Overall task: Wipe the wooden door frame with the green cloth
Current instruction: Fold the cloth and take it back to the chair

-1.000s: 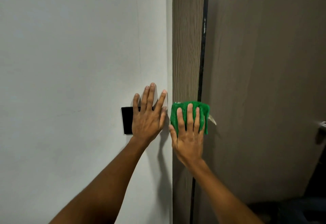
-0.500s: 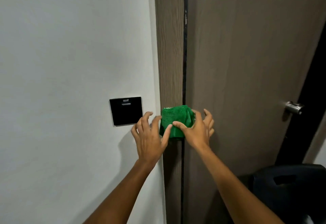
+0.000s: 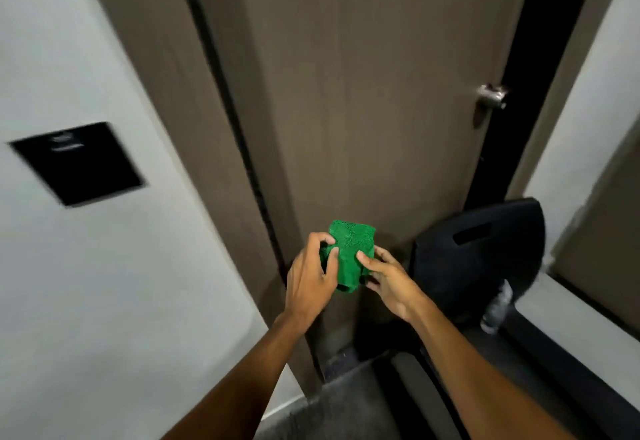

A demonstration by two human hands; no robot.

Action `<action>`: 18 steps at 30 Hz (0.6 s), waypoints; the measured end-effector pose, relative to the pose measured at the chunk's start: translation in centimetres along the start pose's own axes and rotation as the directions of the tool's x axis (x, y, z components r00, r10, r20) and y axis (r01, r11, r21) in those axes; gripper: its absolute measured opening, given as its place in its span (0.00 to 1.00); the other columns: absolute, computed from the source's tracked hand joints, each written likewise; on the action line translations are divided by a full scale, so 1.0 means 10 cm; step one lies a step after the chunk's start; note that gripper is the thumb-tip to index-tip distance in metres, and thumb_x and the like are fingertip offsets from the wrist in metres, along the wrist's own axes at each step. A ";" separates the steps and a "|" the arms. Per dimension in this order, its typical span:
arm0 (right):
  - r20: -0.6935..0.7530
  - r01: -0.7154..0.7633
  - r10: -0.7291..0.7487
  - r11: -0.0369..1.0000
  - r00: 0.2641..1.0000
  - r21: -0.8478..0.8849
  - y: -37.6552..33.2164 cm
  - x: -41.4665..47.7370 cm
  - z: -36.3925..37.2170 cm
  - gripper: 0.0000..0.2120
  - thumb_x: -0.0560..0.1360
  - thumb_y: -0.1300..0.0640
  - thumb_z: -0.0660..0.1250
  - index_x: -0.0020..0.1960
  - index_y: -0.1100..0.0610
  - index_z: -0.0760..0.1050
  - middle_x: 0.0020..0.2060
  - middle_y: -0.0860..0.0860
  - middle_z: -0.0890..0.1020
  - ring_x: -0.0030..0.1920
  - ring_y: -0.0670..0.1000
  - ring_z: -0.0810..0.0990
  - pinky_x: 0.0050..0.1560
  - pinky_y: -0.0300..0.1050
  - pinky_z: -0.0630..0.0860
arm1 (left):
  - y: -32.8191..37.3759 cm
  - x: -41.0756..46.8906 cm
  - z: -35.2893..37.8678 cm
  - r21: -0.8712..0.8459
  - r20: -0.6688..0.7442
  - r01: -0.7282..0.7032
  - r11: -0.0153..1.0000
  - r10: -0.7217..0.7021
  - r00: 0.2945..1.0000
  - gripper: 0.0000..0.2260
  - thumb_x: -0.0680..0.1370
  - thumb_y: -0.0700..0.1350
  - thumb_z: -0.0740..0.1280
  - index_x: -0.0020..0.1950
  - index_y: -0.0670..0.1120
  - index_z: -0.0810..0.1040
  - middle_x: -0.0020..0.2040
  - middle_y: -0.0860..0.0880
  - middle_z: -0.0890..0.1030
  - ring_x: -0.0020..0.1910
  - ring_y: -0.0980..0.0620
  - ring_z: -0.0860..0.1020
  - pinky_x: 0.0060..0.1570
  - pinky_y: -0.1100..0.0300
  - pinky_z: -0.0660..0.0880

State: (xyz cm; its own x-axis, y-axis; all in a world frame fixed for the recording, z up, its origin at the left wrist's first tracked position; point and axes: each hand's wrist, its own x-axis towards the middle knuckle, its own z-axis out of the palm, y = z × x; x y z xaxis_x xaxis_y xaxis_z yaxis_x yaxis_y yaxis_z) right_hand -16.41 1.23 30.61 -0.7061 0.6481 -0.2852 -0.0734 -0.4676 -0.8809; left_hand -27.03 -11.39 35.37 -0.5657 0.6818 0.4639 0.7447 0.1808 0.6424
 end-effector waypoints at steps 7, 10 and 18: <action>-0.213 -0.179 0.245 0.941 0.946 0.287 0.84 -0.30 -1.32 0.28 0.72 0.57 0.72 0.70 0.57 0.69 0.57 0.56 0.83 0.58 0.55 0.81 0.63 0.55 0.76 | 0.01 -0.58 1.46 -0.142 0.399 0.246 0.959 -0.171 0.901 0.06 0.80 0.42 0.63 0.55 0.48 0.77 0.44 0.55 0.79 0.46 0.47 0.79 0.48 0.56 0.74; -0.165 -0.237 0.349 0.850 0.922 0.471 1.22 -0.54 -1.82 0.26 0.74 0.53 0.69 0.71 0.57 0.70 0.66 0.59 0.77 0.64 0.58 0.75 0.69 0.59 0.68 | 0.10 -0.89 2.05 -0.189 0.577 0.349 0.918 -0.184 0.796 0.09 0.79 0.36 0.62 0.56 0.47 0.78 0.55 0.48 0.81 0.55 0.46 0.79 0.59 0.47 0.76; -0.669 -0.146 0.417 0.894 0.615 0.423 1.91 -1.15 -2.87 0.14 0.71 0.69 0.72 0.56 0.67 0.74 0.50 0.62 0.83 0.43 0.52 0.86 0.43 0.48 0.84 | 0.15 -1.72 3.28 -0.011 0.865 0.265 0.964 -0.124 0.485 0.12 0.79 0.39 0.64 0.62 0.45 0.77 0.60 0.44 0.82 0.58 0.44 0.80 0.59 0.57 0.72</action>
State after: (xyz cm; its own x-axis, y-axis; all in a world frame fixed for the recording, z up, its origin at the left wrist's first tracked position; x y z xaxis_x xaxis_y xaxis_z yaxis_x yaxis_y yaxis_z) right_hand 10.56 2.08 6.22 0.0068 0.6059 -0.7955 -0.2609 -0.7669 -0.5863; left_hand -4.60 0.42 8.35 -0.0603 0.9221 -0.3822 0.5640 0.3474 0.7491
